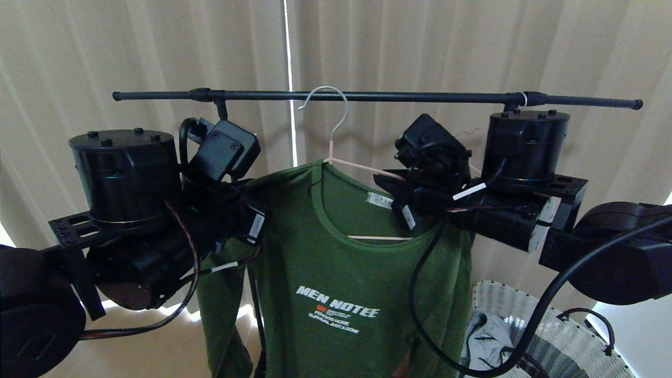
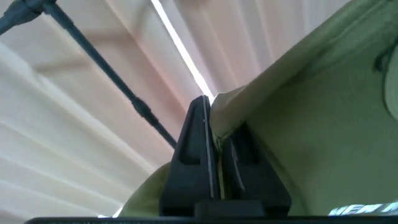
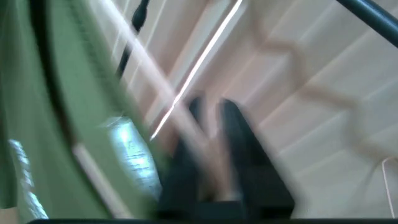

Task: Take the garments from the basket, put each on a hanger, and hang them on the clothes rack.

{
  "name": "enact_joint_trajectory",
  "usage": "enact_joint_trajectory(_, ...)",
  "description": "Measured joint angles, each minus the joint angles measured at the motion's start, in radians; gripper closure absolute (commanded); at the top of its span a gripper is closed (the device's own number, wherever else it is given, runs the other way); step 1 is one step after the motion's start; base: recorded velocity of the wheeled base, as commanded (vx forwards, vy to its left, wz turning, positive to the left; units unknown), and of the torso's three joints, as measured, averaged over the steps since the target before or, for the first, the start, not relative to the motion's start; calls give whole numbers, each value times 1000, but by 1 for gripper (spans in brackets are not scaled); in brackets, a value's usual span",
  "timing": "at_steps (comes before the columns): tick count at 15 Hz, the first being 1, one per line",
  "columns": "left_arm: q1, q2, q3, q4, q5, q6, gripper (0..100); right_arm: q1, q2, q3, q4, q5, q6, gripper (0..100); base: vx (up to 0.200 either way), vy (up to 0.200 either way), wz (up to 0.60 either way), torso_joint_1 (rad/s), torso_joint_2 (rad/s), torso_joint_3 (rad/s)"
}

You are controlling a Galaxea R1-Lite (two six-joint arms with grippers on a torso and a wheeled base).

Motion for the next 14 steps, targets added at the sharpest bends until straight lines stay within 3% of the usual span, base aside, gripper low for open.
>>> enact_joint_trajectory(3,0,0,8,-1,-2,0,100,-2,-8,4,1,0,0,100,0,0,0,0,0,0)
enact_joint_trajectory(4,1,-1,13,-1,-4,0,0,-2,-11,6,1,-1,-1,100,0,0,0,0,0,0)
enact_joint_trajectory(8,0,-29,38,1,-26,-20,0,-9,-38,23,-1,-6,1,100,0,0,0,0,0,0)
enact_joint_trajectory(12,27,-140,148,8,-165,-40,0,-67,-100,75,-8,-2,4,100,0,0,0,0,0,0)
enact_joint_trajectory(14,71,-192,206,5,-194,-39,0,-86,-135,99,-10,0,5,100,0,0,0,0,0,0)
